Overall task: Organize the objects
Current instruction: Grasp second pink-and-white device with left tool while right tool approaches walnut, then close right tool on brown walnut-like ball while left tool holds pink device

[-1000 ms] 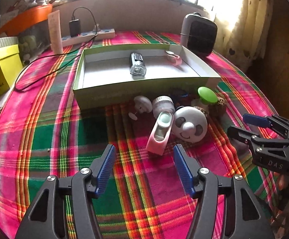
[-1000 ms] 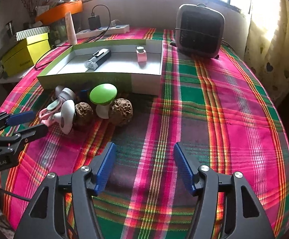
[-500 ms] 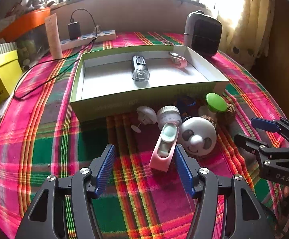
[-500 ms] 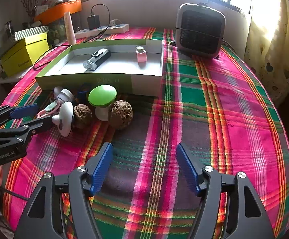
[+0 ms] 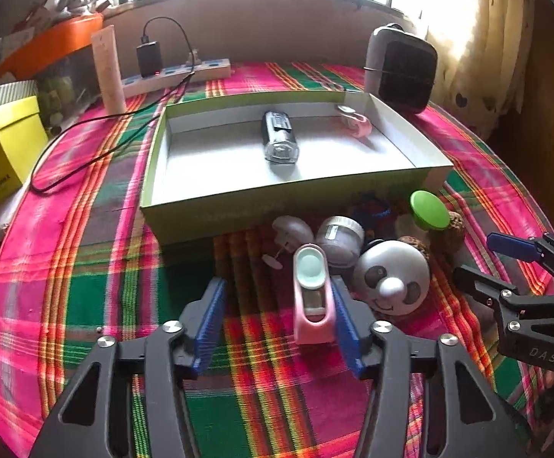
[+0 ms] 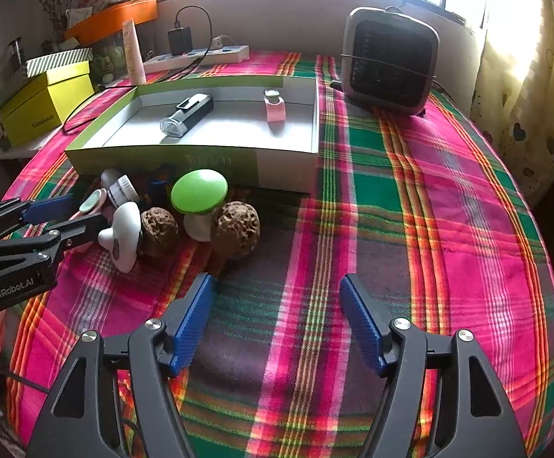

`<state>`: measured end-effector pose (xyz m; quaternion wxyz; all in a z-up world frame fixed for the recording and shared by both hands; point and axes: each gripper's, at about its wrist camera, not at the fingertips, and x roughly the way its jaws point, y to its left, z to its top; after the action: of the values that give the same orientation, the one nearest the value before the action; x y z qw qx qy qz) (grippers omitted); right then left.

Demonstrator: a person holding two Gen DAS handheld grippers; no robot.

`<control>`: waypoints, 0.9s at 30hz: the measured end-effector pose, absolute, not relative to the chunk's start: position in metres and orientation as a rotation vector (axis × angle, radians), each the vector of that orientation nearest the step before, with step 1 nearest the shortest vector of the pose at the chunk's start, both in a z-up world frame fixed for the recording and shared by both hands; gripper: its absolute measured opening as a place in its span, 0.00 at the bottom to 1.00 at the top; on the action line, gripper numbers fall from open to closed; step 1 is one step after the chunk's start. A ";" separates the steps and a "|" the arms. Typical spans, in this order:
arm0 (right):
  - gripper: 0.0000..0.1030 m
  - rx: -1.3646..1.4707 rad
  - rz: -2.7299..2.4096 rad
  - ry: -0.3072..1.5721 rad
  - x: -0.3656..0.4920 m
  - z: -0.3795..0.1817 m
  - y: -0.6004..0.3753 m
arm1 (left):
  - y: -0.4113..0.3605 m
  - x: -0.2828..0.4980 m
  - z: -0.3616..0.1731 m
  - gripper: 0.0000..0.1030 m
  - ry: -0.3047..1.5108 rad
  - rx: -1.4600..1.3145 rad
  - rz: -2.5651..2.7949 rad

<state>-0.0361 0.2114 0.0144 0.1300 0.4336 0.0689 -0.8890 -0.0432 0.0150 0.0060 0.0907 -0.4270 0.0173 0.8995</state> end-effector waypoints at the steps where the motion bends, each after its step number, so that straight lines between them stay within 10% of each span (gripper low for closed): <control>1: 0.66 1.258 -2.581 0.203 -0.037 0.015 0.211 | 0.014 -0.043 0.006 0.42 0.051 -1.269 2.677; 21: 0.66 1.242 -2.546 0.232 -0.059 0.016 0.196 | -0.005 -0.039 0.006 0.24 -0.019 -1.276 2.704; 27: 0.52 1.230 -2.551 0.224 -0.058 0.017 0.197 | -0.005 -0.039 0.006 0.24 -0.020 -1.276 2.703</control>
<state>-0.0578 0.1971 0.0170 0.1497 0.4281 0.0779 -0.8879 -0.0392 -0.0053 0.0061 0.0761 -0.4256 -0.0067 0.9017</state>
